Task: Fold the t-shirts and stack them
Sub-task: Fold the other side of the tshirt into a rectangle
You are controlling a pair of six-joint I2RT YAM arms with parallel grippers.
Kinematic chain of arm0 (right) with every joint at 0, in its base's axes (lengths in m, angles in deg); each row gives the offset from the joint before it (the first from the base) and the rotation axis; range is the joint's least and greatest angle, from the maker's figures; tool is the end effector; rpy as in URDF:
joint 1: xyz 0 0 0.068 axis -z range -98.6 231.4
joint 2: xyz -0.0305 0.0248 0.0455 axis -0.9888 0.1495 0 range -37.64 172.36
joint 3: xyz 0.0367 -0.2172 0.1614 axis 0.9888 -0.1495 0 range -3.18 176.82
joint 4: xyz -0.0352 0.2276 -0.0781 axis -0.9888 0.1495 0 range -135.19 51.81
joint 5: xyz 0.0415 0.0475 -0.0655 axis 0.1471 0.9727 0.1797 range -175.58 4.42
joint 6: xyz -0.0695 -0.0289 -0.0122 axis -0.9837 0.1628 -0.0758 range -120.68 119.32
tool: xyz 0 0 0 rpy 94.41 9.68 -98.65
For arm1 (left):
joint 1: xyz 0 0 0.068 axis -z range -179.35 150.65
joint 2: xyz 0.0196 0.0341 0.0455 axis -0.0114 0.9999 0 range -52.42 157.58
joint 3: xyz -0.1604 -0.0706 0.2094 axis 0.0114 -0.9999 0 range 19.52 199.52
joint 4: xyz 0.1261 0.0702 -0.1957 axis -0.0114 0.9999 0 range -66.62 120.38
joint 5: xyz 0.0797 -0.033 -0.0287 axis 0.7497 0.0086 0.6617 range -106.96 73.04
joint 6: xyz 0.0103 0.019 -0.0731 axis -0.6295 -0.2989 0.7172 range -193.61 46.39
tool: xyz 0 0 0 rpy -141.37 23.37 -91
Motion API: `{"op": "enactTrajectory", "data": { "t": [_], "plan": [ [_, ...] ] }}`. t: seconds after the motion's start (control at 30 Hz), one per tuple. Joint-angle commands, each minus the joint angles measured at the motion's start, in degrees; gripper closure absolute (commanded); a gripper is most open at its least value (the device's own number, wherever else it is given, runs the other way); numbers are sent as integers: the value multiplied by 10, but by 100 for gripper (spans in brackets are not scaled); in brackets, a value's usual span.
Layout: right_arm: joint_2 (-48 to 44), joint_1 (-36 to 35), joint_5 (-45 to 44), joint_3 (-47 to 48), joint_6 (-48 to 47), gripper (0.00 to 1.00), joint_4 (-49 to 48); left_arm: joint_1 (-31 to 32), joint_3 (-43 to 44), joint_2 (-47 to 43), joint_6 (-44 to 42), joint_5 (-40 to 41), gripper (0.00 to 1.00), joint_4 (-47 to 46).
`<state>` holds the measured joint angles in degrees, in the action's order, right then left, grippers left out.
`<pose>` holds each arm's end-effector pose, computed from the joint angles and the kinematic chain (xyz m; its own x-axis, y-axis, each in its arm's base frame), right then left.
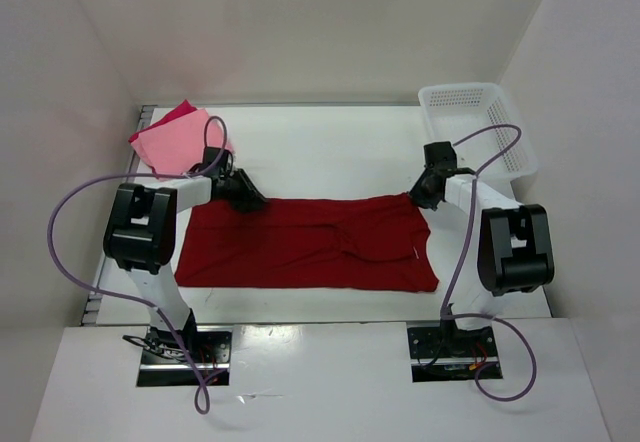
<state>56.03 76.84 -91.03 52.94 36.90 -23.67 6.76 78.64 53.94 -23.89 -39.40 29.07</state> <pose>0.3227 0.0196 0.1688 -0.6963 0.5534 -0.4570 0.4972 0.8312 0.2489 0.3673 -0.0641 0.1356 -0.7626 -0.6275 -0.1574 -0.3937 0.6432 -0.6567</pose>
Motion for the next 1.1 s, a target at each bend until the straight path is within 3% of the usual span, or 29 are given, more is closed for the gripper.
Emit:
{"op": "enactTrajectory", "data": {
  "t": [0.0,0.07,0.2,0.23,0.37,0.47,0.53,0.57,0.6,0.67,0.7,0.77,0.97,1.07],
  "plan": [
    [-43,4,-21,-9,-7,99,-5,-7,0,-38,-14,36,63,30],
    [-43,4,-11,-9,-7,99,6,-7,5,-45,-14,36,63,30],
    [-70,4,6,-15,-1,64,13,-7,-1,-70,-8,25,60,35],
    [-79,4,6,-15,-1,62,22,-7,-7,-80,-8,25,60,35],
    [-122,-31,33,6,-1,64,49,6,-20,-96,-8,20,60,35],
    [-133,-85,56,-1,6,84,65,17,-25,-101,-8,8,60,35],
    [-133,-178,82,-14,21,95,70,24,-30,-107,-14,8,60,41],
    [-133,-179,90,-20,21,95,70,24,-30,-107,-14,8,60,41],
    [-120,-228,90,-20,26,95,70,24,-30,-112,-19,8,60,41],
    [-108,-305,91,-20,35,86,77,24,-37,-112,-19,3,60,41],
    [-98,-326,71,-13,35,76,83,24,-44,-112,-19,3,60,41],
    [-87,-353,62,-8,41,69,83,24,-44,-112,-19,3,60,41],
    [-44,-372,29,6,36,60,76,29,-50,-112,-19,3,60,41],
    [-16,-372,16,19,25,60,76,29,-50,-112,-19,3,60,41]
  ]
}}
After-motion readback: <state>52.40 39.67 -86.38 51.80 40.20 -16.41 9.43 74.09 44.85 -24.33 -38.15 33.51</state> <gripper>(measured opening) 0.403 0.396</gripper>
